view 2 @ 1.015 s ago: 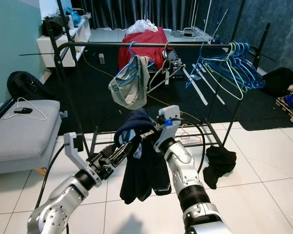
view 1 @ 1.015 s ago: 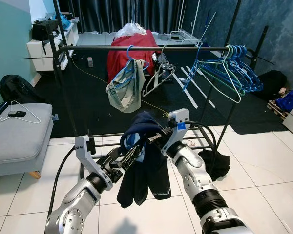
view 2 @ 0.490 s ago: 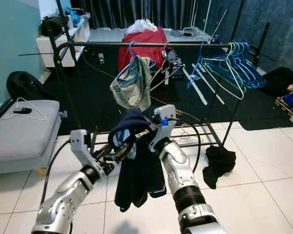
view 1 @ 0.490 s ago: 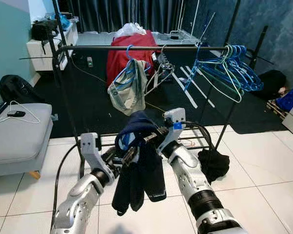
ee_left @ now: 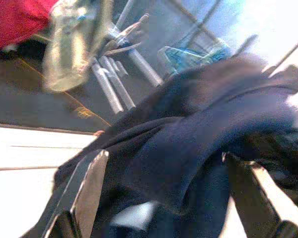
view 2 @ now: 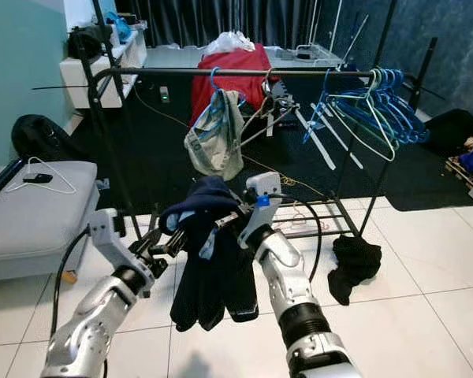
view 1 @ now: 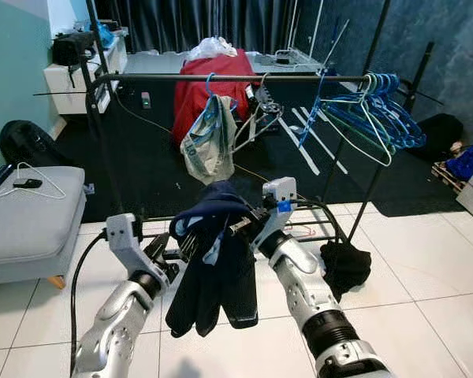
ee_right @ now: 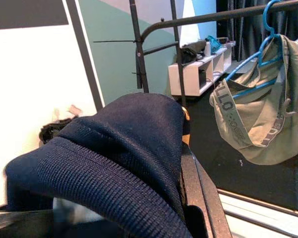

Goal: Hang hanger

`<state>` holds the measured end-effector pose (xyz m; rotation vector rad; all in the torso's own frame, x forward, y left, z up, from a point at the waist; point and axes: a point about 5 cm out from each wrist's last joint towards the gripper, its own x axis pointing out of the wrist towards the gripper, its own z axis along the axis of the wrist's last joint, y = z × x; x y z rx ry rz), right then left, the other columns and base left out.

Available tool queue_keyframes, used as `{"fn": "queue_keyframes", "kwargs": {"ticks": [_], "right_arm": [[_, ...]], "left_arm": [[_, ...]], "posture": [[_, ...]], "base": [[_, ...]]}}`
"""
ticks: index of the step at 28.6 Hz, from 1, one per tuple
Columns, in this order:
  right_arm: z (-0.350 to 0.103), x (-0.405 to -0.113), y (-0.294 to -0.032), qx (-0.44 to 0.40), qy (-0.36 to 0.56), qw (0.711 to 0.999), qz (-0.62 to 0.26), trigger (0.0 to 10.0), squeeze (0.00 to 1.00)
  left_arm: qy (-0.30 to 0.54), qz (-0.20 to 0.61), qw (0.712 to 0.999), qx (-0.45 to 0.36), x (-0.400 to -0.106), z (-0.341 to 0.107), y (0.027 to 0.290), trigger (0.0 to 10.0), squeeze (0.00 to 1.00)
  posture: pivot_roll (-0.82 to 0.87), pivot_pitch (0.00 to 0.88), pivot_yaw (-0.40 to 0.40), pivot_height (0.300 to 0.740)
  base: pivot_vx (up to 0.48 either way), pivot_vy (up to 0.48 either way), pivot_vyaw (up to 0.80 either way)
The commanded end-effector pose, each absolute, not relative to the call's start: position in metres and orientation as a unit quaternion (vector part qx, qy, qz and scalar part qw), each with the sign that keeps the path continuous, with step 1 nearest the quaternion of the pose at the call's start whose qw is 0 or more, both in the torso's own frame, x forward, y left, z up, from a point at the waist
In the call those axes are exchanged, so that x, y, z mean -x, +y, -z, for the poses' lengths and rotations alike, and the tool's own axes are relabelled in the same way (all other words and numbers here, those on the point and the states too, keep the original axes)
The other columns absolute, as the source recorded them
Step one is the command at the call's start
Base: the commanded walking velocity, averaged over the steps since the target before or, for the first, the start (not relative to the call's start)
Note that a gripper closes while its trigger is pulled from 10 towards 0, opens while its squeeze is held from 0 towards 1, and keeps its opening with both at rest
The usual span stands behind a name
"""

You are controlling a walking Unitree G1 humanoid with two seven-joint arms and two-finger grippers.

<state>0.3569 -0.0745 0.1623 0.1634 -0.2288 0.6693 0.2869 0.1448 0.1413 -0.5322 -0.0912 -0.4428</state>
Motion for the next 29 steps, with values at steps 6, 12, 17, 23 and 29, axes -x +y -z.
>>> {"fn": "queue_keyframes", "kwargs": {"ticks": [6,12,17,23,29], "right_arm": [[-0.160,-0.355,-0.074,-0.075,-0.112,0.933,-0.333,0.0,0.00],[-0.159,-0.354,-0.074,-0.073,-0.112,0.933,-0.334,0.0,0.00],[-0.160,-0.354,-0.074,-0.073,-0.113,0.933,-0.335,0.0,0.00],[-0.163,-0.352,-0.070,-0.075,-0.117,0.928,-0.344,0.0,0.00],[-0.164,-0.351,-0.068,-0.078,-0.120,0.926,-0.350,0.0,0.00]], "left_arm": [[-0.039,0.263,0.927,0.263,-0.279,-0.142,0.138,10.0,0.00],[-0.024,0.296,0.918,0.262,-0.274,-0.141,0.128,10.0,0.00],[-0.016,0.297,0.921,0.251,-0.274,-0.138,0.127,10.0,0.00],[-0.012,0.253,0.942,0.220,-0.284,-0.132,0.131,10.0,0.00],[-0.023,0.194,0.959,0.207,-0.293,-0.134,0.144,10.0,0.00]], "posture": [[0.03,0.038,-0.039,0.740],[0.03,0.033,-0.040,0.740],[0.03,0.035,-0.041,0.740],[0.02,0.038,-0.040,0.740],[0.02,0.039,-0.041,0.740]], "base": [[0.000,0.000,0.00],[0.000,0.000,0.00],[0.000,0.000,0.00],[0.000,0.000,0.00],[0.000,0.000,0.00]]}}
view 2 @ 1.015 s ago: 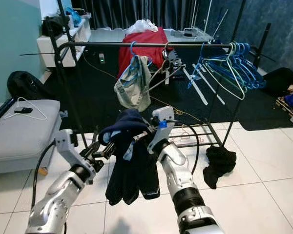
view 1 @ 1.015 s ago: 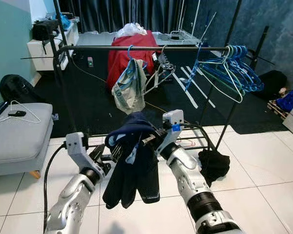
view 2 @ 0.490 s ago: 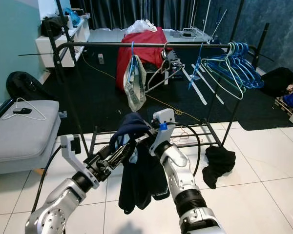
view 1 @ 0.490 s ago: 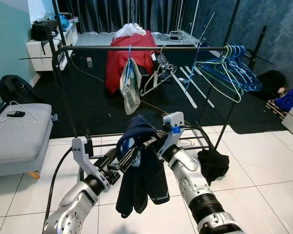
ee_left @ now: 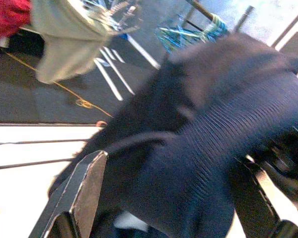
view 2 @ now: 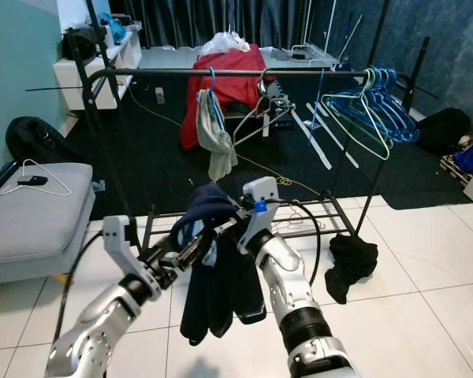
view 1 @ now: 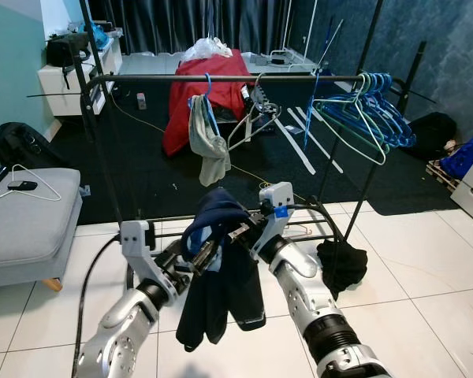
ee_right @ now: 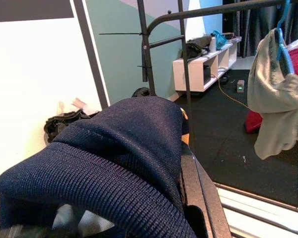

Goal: Hang hanger

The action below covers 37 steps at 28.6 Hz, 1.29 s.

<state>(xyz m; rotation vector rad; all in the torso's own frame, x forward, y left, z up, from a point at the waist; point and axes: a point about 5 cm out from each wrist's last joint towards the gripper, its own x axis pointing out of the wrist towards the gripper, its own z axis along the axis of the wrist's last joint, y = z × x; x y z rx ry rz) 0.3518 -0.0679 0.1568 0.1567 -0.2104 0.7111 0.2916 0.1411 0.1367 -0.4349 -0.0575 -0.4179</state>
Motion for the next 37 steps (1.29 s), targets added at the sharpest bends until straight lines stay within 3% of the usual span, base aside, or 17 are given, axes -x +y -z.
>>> {"fn": "queue_keyframes", "kwargs": {"ticks": [1,3,4,6,7,22,23,25,26,27,29,30,31,34,35,36,37], "right_arm": [[-0.164,-0.351,-0.068,-0.078,-0.120,0.925,-0.351,0.0,0.00],[-0.164,-0.351,-0.067,-0.078,-0.119,0.925,-0.352,0.0,0.00],[-0.164,-0.351,-0.067,-0.079,-0.119,0.925,-0.353,0.0,0.00],[-0.164,-0.351,-0.067,-0.079,-0.119,0.925,-0.353,0.0,0.00],[-0.163,-0.350,-0.066,-0.079,-0.118,0.924,-0.355,0.0,0.00],[-0.161,-0.352,-0.072,-0.080,-0.113,0.931,-0.338,0.0,0.00],[-0.158,-0.351,-0.073,-0.088,-0.109,0.934,-0.329,2.6,0.00],[-0.156,-0.351,-0.073,-0.093,-0.105,0.936,-0.323,2.6,0.00],[-0.154,-0.350,-0.074,-0.094,-0.102,0.937,-0.320,5.2,0.00],[-0.151,-0.349,-0.073,-0.096,-0.097,0.937,-0.320,8.9,0.00],[-0.151,-0.349,-0.073,-0.096,-0.097,0.937,-0.320,8.9,0.00],[-0.149,-0.347,-0.073,-0.094,-0.094,0.937,-0.323,10.0,0.92],[-0.146,-0.346,-0.071,-0.091,-0.088,0.935,-0.331,10.0,1.00],[-0.142,-0.344,-0.070,-0.090,-0.077,0.934,-0.338,10.0,1.00],[-0.132,-0.341,-0.067,-0.069,-0.043,0.932,-0.352,10.0,0.65],[-0.132,-0.341,-0.067,-0.069,-0.043,0.932,-0.352,10.0,0.65],[-0.119,-0.338,-0.066,-0.045,-0.002,0.927,-0.372,10.0,0.00]], "left_arm": [[-0.025,0.188,0.959,0.211,-0.293,-0.134,0.146,6.4,0.00],[-0.025,0.182,0.959,0.217,-0.294,-0.134,0.149,6.4,0.00],[-0.028,0.175,0.959,0.221,-0.295,-0.134,0.151,2.7,0.00],[-0.028,0.175,0.959,0.221,-0.295,-0.134,0.151,2.7,0.00],[-0.031,0.172,0.959,0.224,-0.295,-0.134,0.153,0.0,0.00],[0.015,0.192,0.965,0.176,-0.286,-0.127,0.156,0.0,0.00],[0.014,0.189,0.968,0.165,-0.287,-0.132,0.159,0.0,0.00],[0.012,0.188,0.969,0.159,-0.287,-0.135,0.162,0.0,0.00],[0.008,0.189,0.970,0.150,-0.288,-0.141,0.164,0.0,0.00],[0.005,0.191,0.971,0.144,-0.288,-0.146,0.165,0.0,0.00],[0.005,0.191,0.971,0.144,-0.288,-0.146,0.165,0.0,0.00],[0.003,0.195,0.971,0.138,-0.289,-0.152,0.166,0.0,0.00],[0.002,0.201,0.971,0.128,-0.291,-0.159,0.166,0.0,0.00],[0.002,0.205,0.971,0.126,-0.294,-0.167,0.165,0.0,0.00],[0.003,0.208,0.971,0.121,-0.298,-0.175,0.164,0.0,0.00],[0.003,0.208,0.971,0.121,-0.298,-0.175,0.164,0.0,0.00],[0.001,0.213,0.971,0.113,-0.302,-0.182,0.162,0.0,0.00]], "posture": [[0.02,0.039,-0.042,0.740],[0.02,0.040,-0.042,0.740],[0.03,0.041,-0.043,0.740],[0.03,0.041,-0.043,0.740],[0.03,0.041,-0.043,0.740],[0.03,0.050,-0.049,0.740],[0.04,0.052,-0.056,0.740],[0.04,0.052,-0.057,0.740],[0.05,0.054,-0.057,0.740],[0.05,0.054,-0.057,0.740],[0.05,0.054,-0.057,0.740],[0.05,0.054,-0.056,0.740],[0.05,0.056,-0.051,0.740],[0.05,0.056,-0.050,0.740],[0.06,0.054,-0.047,0.740],[0.06,0.054,-0.047,0.740],[0.06,0.053,-0.045,0.740]], "base": [[0.000,0.000,0.00],[0.000,0.000,0.00],[0.000,0.000,0.00],[0.000,0.000,0.00],[0.000,0.000,0.00],[0.000,0.000,0.00],[0.000,0.000,0.00],[0.000,0.000,0.00],[0.000,0.000,0.00],[0.000,0.000,0.00],[0.000,0.000,0.00],[0.000,0.000,0.00],[0.000,0.000,0.00],[0.000,0.000,0.00],[0.000,0.000,0.00],[0.000,0.000,0.00],[0.000,0.000,0.00]]}}
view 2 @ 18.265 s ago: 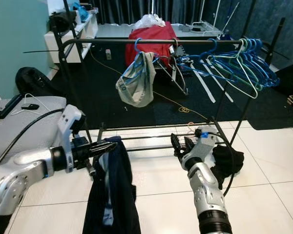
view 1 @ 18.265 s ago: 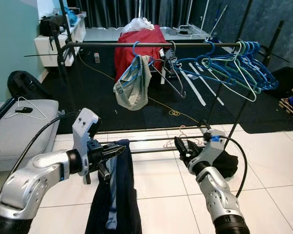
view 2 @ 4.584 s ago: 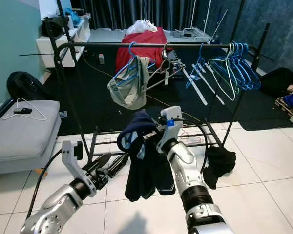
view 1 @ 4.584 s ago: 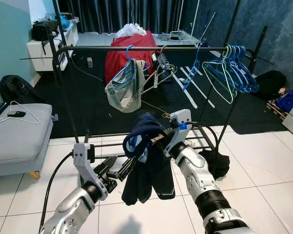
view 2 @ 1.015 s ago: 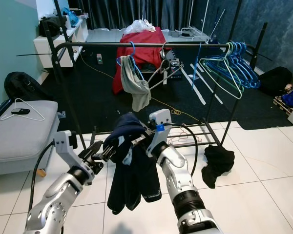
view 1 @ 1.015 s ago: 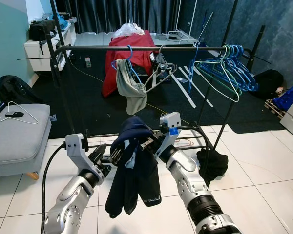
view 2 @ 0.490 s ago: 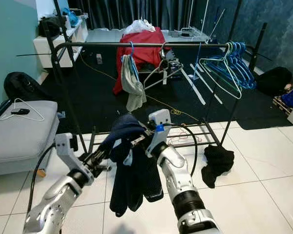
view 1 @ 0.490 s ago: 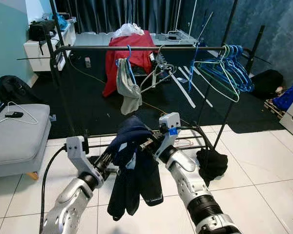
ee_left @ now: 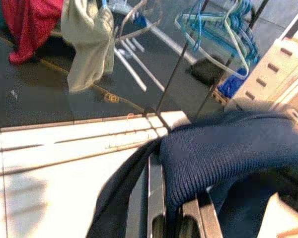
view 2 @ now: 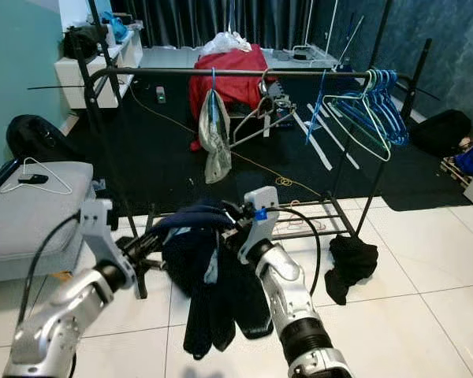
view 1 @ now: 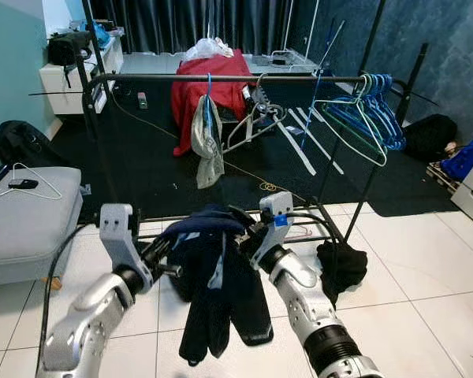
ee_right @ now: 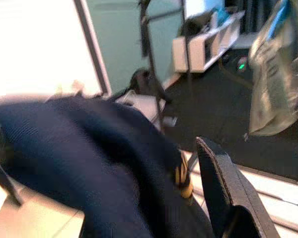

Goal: Hang hanger

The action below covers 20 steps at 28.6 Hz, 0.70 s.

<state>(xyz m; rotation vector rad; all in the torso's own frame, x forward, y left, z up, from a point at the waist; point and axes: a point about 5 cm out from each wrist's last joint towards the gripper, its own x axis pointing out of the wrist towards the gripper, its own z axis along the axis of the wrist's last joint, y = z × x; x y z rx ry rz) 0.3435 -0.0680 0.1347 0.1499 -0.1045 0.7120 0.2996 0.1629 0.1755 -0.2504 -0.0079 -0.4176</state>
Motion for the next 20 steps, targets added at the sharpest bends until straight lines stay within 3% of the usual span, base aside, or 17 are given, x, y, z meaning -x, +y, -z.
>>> {"fn": "queue_keyframes", "kwargs": {"ticks": [1,6,7,8,11,15,17,19,20], "right_arm": [[-0.119,-0.338,-0.066,-0.045,-0.002,0.927,-0.372,10.0,0.00],[-0.076,-0.322,-0.077,0.028,0.132,0.908,-0.396,10.0,0.00],[-0.049,-0.310,-0.094,0.059,0.209,0.899,-0.379,10.0,0.00],[-0.049,-0.310,-0.094,0.059,0.209,0.899,-0.379,10.0,0.00],[-0.021,-0.292,-0.126,0.084,0.279,0.904,-0.312,10.0,0.00],[-0.018,-0.290,-0.137,0.094,0.275,0.919,-0.267,10.0,0.00],[-0.028,-0.297,-0.149,0.076,0.209,0.960,-0.172,10.0,0.00],[-0.028,-0.297,-0.149,0.076,0.209,0.960,-0.172,10.0,0.00],[-0.037,-0.301,-0.152,0.049,0.174,0.976,-0.123,10.0,0.00]], "left_arm": [[0.001,0.213,0.971,0.113,-0.302,-0.182,0.162,0.0,0.00],[-0.009,0.219,0.971,0.098,-0.310,-0.193,0.157,0.0,0.00],[-0.004,0.219,0.973,0.078,-0.314,-0.191,0.156,0.0,0.00],[-0.004,0.219,0.973,0.078,-0.314,-0.191,0.156,0.0,0.00],[0.013,0.225,0.974,0.036,-0.317,-0.185,0.156,0.0,0.00],[0.020,0.228,0.973,0.024,-0.317,-0.183,0.156,0.0,0.00],[0.044,0.222,0.974,-0.005,-0.315,-0.178,0.161,0.0,0.00],[0.044,0.222,0.974,-0.005,-0.315,-0.178,0.161,0.0,0.00],[0.069,0.201,0.977,-0.011,-0.314,-0.173,0.166,0.0,0.00]], "posture": [[0.06,0.053,-0.045,0.740],[0.06,0.049,-0.037,0.740],[0.05,0.046,-0.022,0.740],[0.05,0.046,-0.022,0.740],[0.04,0.048,-0.014,0.740],[0.04,0.048,-0.011,0.740],[0.04,0.050,-0.009,0.740],[0.04,0.050,-0.009,0.740],[0.04,0.050,-0.009,0.740]], "base": [[0.000,0.000,0.00],[0.000,0.000,0.00],[0.000,0.000,0.00],[0.000,0.000,0.00],[0.000,0.000,0.00],[0.000,0.000,0.00],[0.000,0.000,0.00],[0.000,0.000,0.00],[0.000,0.000,0.00]]}}
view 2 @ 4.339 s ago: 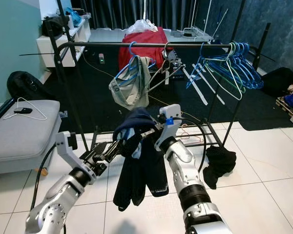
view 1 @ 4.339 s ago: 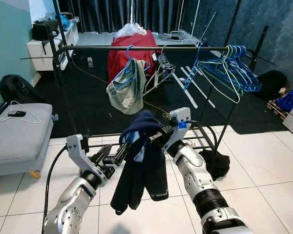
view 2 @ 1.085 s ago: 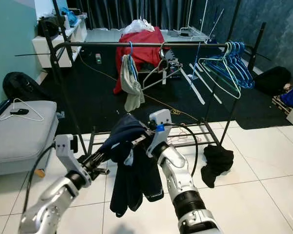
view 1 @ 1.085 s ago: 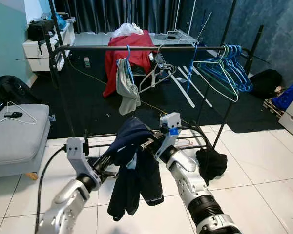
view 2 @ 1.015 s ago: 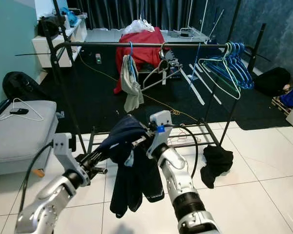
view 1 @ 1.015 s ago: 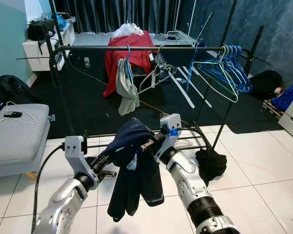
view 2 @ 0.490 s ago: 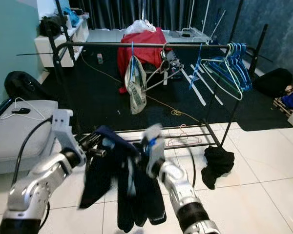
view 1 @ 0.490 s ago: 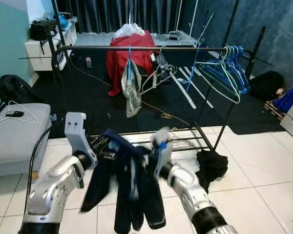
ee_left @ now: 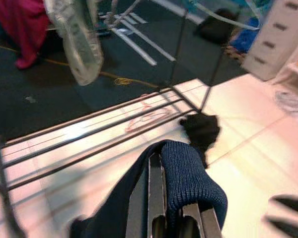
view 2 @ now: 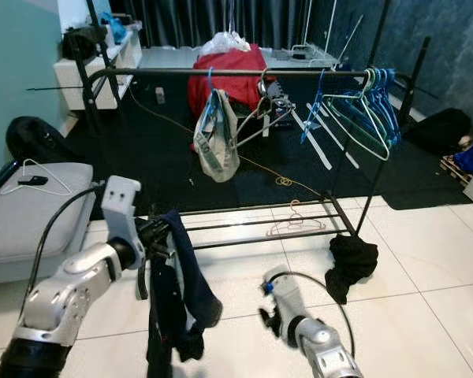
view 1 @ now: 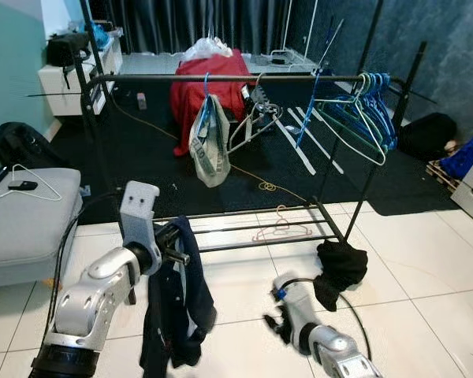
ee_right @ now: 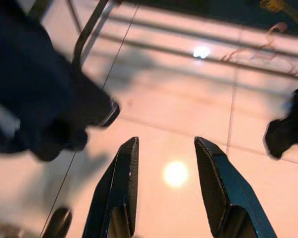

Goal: Hang hanger

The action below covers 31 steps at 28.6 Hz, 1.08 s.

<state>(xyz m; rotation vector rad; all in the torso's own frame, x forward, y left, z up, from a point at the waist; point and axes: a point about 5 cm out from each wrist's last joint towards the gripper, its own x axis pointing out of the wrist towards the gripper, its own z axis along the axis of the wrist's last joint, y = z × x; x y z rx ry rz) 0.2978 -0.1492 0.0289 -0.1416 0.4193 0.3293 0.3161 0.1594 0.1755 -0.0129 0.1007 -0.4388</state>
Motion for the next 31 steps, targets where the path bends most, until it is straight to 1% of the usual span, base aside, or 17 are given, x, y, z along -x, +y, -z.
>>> {"fn": "queue_keyframes", "kwargs": {"ticks": [1,2,4,5,7,8,9,10,11,13,16,17,23,24,26,27,31], "right_arm": [[-0.045,-0.305,-0.153,0.018,0.141,0.986,-0.086,10.0,0.00],[-0.051,-0.307,-0.152,-0.005,0.118,0.991,-0.067,10.0,0.00],[-0.051,-0.307,-0.152,-0.005,0.118,0.991,-0.067,10.0,0.00],[-0.056,-0.309,-0.147,-0.022,0.107,0.992,-0.065,10.0,0.00],[-0.056,-0.309,-0.147,-0.022,0.107,0.992,-0.065,10.0,0.00],[-0.062,-0.311,-0.141,-0.027,0.091,0.993,-0.077,10.0,0.00],[-0.062,-0.311,-0.141,-0.027,0.091,0.993,-0.077,10.0,0.00],[-0.071,-0.313,-0.135,-0.038,0.069,0.993,-0.086,10.0,0.00],[-0.071,-0.313,-0.135,-0.038,0.069,0.993,-0.086,10.0,0.00],[-0.080,-0.314,-0.132,-0.058,0.042,0.994,-0.082,10.0,0.00],[-0.080,-0.314,-0.132,-0.058,0.042,0.994,-0.082,10.0,0.00],[-0.081,-0.315,-0.135,-0.069,0.039,0.994,-0.073,10.0,0.00],[-0.090,-0.316,-0.139,-0.071,0.020,0.995,-0.067,10.0,0.00],[-0.095,-0.318,-0.141,-0.067,0.011,0.996,-0.065,10.0,0.00],[-0.095,-0.318,-0.141,-0.067,0.011,0.996,-0.065,10.0,0.00],[-0.099,-0.319,-0.142,-0.071,0.006,0.995,-0.067,10.0,0.00],[-0.103,-0.320,-0.145,-0.070,-0.002,0.995,-0.065,10.0,0.00]], "left_arm": [[0.091,0.175,0.980,-0.020,-0.314,-0.168,0.172,0.0,0.00],[0.128,0.145,0.981,-0.022,-0.313,-0.159,0.179,0.0,0.00],[0.128,0.145,0.981,-0.022,-0.313,-0.159,0.179,0.0,0.00],[0.151,0.118,0.981,-0.029,-0.313,-0.151,0.184,7.3,0.00],[0.151,0.118,0.981,-0.029,-0.313,-0.151,0.184,7.3,0.00],[0.158,0.082,0.984,-0.011,-0.314,-0.145,0.189,10.0,0.00],[0.158,0.082,0.984,-0.011,-0.314,-0.145,0.189,10.0,0.00],[0.151,0.061,0.986,0.044,-0.314,-0.137,0.190,10.0,0.00],[0.151,0.061,0.986,0.044,-0.314,-0.137,0.190,10.0,0.00],[0.130,0.037,0.985,0.103,-0.308,-0.123,0.189,10.0,0.00],[0.130,0.037,0.985,0.103,-0.308,-0.123,0.189,10.0,0.00],[0.120,0.031,0.985,0.124,-0.301,-0.113,0.186,10.0,0.00],[0.132,0.022,0.984,0.118,-0.285,-0.098,0.178,10.0,0.00],[0.133,0.025,0.987,0.089,-0.284,-0.096,0.174,10.0,0.00],[0.133,0.025,0.987,0.089,-0.284,-0.096,0.174,10.0,0.00],[0.118,0.036,0.990,0.066,-0.286,-0.099,0.169,10.0,0.00],[0.097,0.049,0.993,0.036,-0.290,-0.103,0.162,10.0,0.00]], "posture": [[0.05,0.049,-0.007,0.740],[0.05,0.049,-0.005,0.740],[0.05,0.049,-0.005,0.740],[0.04,0.047,-0.001,0.740],[0.04,0.047,-0.001,0.740],[0.04,0.046,0.003,0.740],[0.04,0.046,0.003,0.740],[0.03,0.049,0.000,0.740],[0.03,0.049,0.000,0.740],[0.03,0.043,-0.006,0.740],[0.03,0.043,-0.006,0.740],[0.03,0.039,-0.010,0.740],[0.01,0.037,-0.019,0.740],[0.00,0.033,-0.017,0.740],[0.00,0.033,-0.017,0.740],[0.00,0.033,-0.017,0.740],[-0.01,0.030,-0.018,0.740]], "base": [[0.000,0.000,0.00],[0.000,0.000,0.00],[0.000,0.000,0.00],[0.000,0.000,0.00],[0.000,0.000,0.00],[0.000,0.000,0.00],[0.000,0.000,0.00],[0.000,0.000,0.00],[0.000,0.000,0.00],[0.000,0.000,0.00],[0.000,0.000,0.00],[0.000,0.000,0.00],[0.000,0.000,0.00],[0.000,0.000,0.00],[0.000,0.000,0.00],[0.000,0.000,0.00],[0.000,0.000,0.00]]}}
